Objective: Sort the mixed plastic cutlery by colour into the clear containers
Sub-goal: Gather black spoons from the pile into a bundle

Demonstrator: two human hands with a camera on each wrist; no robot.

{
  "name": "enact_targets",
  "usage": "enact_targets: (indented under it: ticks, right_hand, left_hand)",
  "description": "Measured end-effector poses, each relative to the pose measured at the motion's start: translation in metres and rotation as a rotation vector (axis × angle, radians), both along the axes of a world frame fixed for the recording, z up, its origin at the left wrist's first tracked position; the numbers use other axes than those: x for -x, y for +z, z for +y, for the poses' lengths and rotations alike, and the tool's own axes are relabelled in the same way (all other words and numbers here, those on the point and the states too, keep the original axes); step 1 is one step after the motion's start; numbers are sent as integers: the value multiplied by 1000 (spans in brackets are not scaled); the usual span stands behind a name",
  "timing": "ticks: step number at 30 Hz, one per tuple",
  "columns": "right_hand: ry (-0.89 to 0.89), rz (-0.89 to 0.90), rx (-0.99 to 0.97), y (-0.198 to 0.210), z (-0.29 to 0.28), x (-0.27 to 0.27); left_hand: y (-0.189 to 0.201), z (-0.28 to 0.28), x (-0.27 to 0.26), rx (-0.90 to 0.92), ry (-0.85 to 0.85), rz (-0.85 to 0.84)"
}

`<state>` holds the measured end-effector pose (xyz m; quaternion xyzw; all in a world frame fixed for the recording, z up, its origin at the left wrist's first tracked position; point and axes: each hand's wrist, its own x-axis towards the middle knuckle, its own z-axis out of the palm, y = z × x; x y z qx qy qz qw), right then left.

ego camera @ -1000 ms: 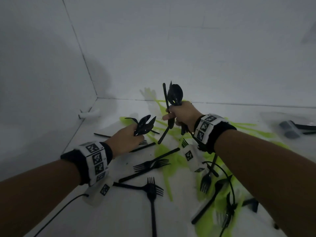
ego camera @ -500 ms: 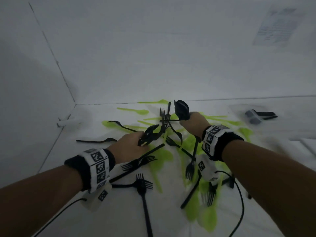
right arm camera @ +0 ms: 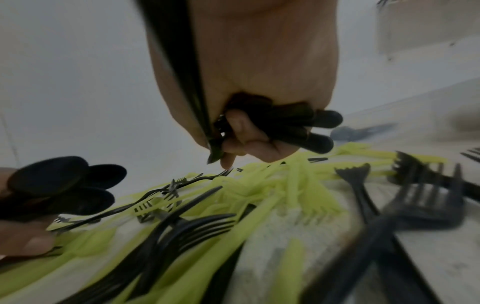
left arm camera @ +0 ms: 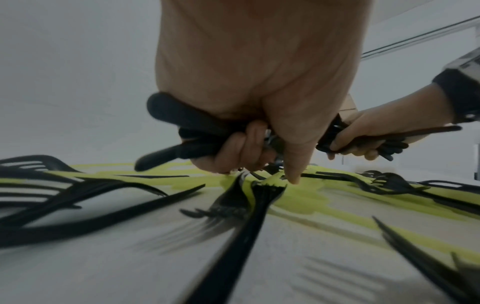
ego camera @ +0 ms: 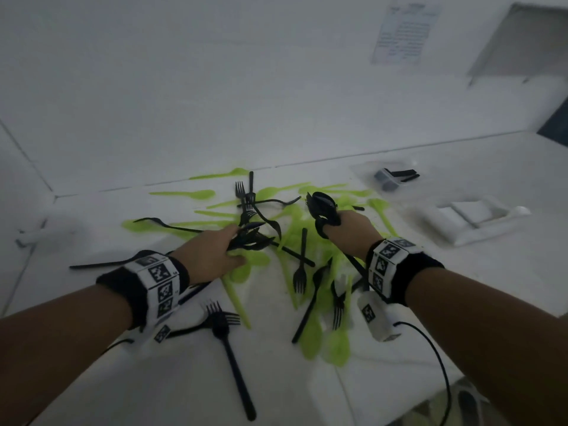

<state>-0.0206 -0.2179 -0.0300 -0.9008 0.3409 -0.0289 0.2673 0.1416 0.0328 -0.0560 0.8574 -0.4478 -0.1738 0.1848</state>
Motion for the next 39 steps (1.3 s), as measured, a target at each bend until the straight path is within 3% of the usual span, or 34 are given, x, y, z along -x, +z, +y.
enact_targets:
  ticks: [5,9,13,18,25,31,35,39]
  right_hand:
    - [-35,-18,0,-10,-19,18]
    - [-12,-41,-39,-14,-38,27]
    - [58,-60,-35,-22,-50,30]
    - [98,-120,-59,-22,-78,46]
    - [114,-256,-137,-22,-128,64]
    - [51,-432,-424,-28,-139,69]
    - [3,-538,-654,-27,-138,77]
    - [-64,-552,-808,-28,-129,78]
  left_hand:
    - [12,-17,34,82,-73,19]
    - [19,-41,70,36,-136,-17]
    - [16,-65,96,-17,-154,65]
    - [8,-83,109,-128,-67,38]
    - [10,-103,122,12,190,46]
    - [22,-146,145,244,400,223]
    - [23,-173,159,446,530,598]
    - [25,-190,176,540,524,725]
